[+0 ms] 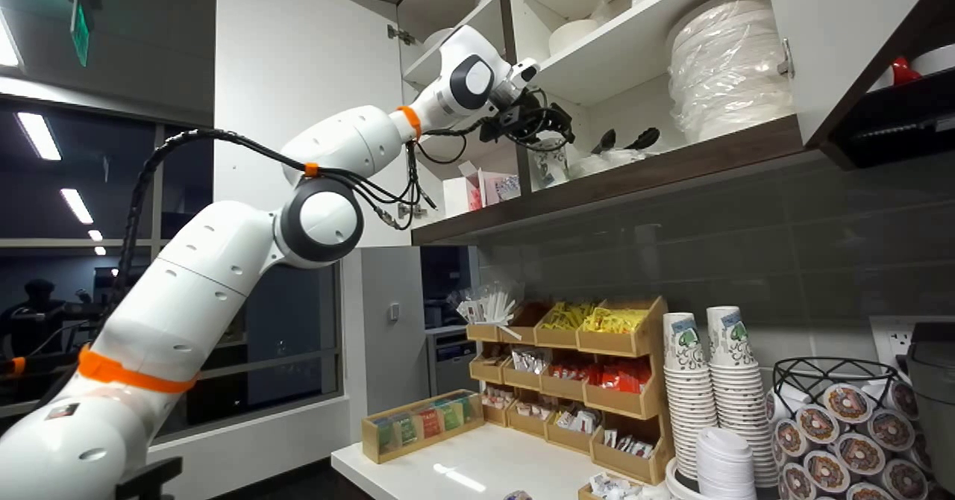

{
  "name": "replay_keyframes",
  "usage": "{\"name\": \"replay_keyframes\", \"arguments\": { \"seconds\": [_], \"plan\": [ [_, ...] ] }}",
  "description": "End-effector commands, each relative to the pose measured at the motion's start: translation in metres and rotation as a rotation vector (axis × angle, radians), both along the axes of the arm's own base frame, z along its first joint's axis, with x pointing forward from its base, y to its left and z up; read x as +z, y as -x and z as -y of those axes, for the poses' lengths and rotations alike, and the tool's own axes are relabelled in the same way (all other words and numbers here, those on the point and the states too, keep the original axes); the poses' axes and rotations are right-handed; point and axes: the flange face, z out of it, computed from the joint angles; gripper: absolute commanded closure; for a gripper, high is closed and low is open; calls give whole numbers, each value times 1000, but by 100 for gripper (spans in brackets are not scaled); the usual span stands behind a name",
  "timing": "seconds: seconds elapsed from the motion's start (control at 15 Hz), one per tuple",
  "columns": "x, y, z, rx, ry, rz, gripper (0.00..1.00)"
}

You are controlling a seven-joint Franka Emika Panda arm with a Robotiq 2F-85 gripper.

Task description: Move the cup, currently in the cabinet, to the counter

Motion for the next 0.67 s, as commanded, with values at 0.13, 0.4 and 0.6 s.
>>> {"name": "replay_keyframes", "arguments": {
  "seconds": [0.13, 0.4, 0.6],
  "plan": [
    [-3, 5, -5, -21, 41, -70, 18],
    [-1, 6, -3, -51, 38, -66, 50],
    [2, 8, 0, -61, 10, -48, 72]
  ]
}}
